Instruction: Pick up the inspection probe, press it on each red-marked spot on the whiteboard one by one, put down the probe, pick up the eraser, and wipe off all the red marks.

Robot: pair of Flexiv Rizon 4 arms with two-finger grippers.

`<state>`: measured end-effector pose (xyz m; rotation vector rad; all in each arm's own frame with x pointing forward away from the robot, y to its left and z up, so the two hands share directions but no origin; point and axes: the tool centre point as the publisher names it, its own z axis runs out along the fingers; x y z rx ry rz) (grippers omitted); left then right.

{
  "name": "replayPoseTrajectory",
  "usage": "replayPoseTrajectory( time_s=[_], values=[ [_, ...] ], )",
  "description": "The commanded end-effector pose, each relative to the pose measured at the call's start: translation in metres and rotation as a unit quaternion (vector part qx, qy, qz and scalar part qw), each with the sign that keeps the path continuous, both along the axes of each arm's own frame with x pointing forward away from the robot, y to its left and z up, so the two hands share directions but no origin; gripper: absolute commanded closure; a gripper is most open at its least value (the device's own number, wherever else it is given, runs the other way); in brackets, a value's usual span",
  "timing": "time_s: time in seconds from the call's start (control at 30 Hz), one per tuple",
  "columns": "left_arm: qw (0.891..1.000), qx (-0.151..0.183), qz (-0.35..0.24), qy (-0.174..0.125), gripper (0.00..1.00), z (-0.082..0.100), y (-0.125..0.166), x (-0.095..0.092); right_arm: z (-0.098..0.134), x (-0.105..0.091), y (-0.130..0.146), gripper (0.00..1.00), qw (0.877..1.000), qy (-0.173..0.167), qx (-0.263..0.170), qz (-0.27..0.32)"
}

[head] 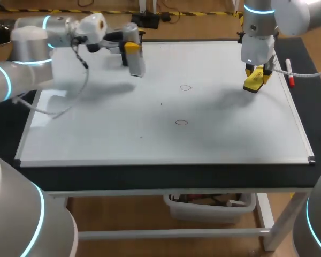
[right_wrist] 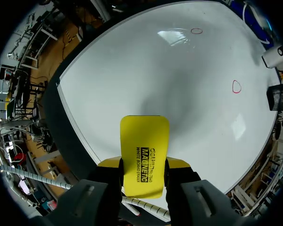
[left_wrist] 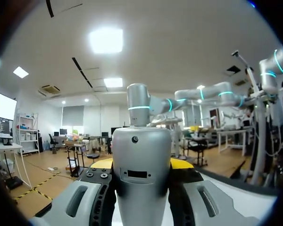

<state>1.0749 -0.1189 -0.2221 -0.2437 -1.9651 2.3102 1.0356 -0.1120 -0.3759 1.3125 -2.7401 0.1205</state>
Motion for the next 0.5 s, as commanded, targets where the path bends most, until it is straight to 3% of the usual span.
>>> replayPoseTrajectory(
  time_s=[0.03,0.5],
  values=[
    [0.988,0.04,0.147,0.014,1.0,0.01,0.033,-0.047,0.001,0.001,-0.001,1.0,1.0,0.001,-0.001,0.001],
    [0.981,0.059,0.184,0.031,1.0,0.008,0.078,-0.063,0.001,0.001,-0.001,1.0,1.0,0.001,-0.001,0.001]
  ],
)
